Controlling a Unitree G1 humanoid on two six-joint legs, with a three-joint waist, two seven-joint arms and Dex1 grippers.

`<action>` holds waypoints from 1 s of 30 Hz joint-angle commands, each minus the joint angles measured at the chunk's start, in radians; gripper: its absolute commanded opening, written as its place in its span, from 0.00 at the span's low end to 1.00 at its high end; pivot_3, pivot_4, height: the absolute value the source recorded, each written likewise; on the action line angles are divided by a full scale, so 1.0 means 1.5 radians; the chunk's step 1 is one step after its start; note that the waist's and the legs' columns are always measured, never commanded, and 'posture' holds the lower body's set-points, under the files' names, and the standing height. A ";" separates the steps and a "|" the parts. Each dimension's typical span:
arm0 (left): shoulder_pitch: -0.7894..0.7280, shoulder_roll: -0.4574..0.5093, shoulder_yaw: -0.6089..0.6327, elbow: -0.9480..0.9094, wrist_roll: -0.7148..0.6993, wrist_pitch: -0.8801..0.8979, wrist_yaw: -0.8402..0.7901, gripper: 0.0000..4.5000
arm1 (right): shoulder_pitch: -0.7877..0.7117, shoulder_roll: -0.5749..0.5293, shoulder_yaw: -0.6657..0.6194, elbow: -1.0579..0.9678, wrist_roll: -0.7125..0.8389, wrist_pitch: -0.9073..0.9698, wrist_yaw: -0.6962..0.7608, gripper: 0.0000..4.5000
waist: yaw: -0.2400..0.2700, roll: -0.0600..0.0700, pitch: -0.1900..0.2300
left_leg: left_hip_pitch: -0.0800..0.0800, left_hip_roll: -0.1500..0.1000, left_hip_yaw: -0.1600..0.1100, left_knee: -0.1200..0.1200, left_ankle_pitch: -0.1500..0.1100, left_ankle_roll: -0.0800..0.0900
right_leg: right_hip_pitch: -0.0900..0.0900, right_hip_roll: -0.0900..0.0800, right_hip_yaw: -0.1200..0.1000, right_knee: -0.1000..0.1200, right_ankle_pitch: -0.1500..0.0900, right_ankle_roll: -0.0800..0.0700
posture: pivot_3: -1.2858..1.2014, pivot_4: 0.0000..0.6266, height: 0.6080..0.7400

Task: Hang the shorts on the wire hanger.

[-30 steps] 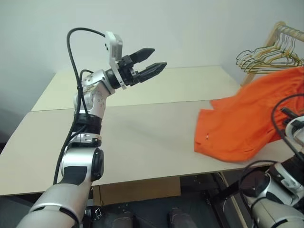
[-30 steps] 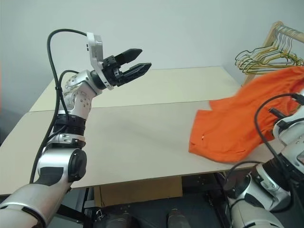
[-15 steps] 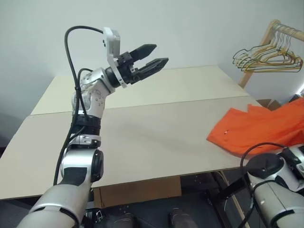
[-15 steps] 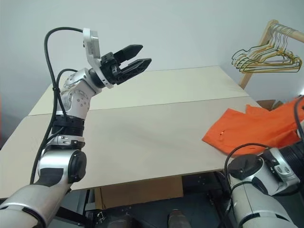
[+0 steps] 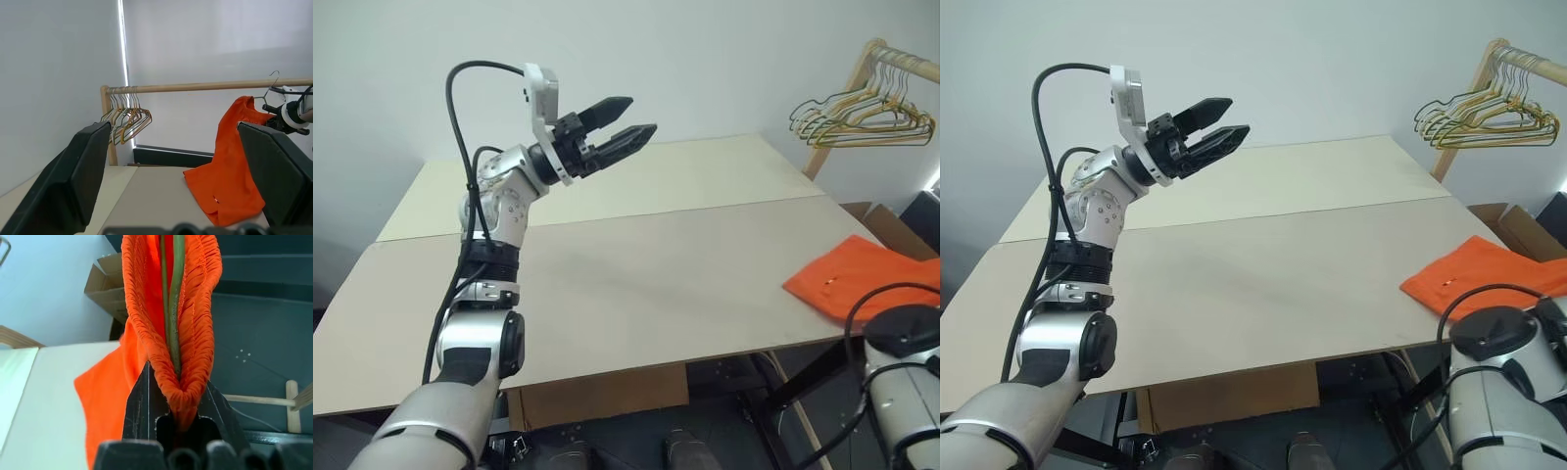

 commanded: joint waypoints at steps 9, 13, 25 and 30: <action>-0.010 0.007 0.000 -0.026 -0.007 -0.008 -0.002 0.99 | -0.036 -0.141 -0.055 0.192 0.026 -0.090 -0.038 0.01 | 0.000 0.000 0.000 | 0.002 -0.001 0.001 -0.003 0.000 0.000 | 0.001 -0.001 0.002 -0.001 -0.001 -0.001 | 0.51 0.00 1.00; -0.008 0.008 -0.001 -0.028 -0.007 -0.008 -0.002 0.99 | -0.035 -0.159 -0.078 0.235 0.034 -0.102 -0.062 0.01 | -0.001 0.000 0.000 | 0.004 -0.003 0.001 -0.004 0.000 0.000 | 0.001 -0.001 0.004 -0.001 -0.002 0.000 | 0.51 0.00 1.00; -0.006 0.007 -0.006 -0.038 -0.005 -0.006 -0.004 1.00 | 0.008 -0.118 -0.037 0.157 0.043 -0.090 -0.081 0.63 | -0.002 -0.001 0.001 | 0.006 -0.009 0.000 -0.006 0.000 0.002 | 0.001 -0.001 0.015 -0.002 -0.003 0.003 | 0.51 0.00 1.00; -0.007 0.007 -0.007 -0.038 -0.004 -0.007 -0.005 1.00 | 0.071 -0.095 0.092 0.058 0.021 -0.137 -0.070 0.99 | -0.004 0.000 0.000 | 0.006 -0.009 0.000 -0.007 0.000 0.002 | 0.001 -0.001 0.015 -0.001 -0.003 0.004 | 0.51 0.00 1.00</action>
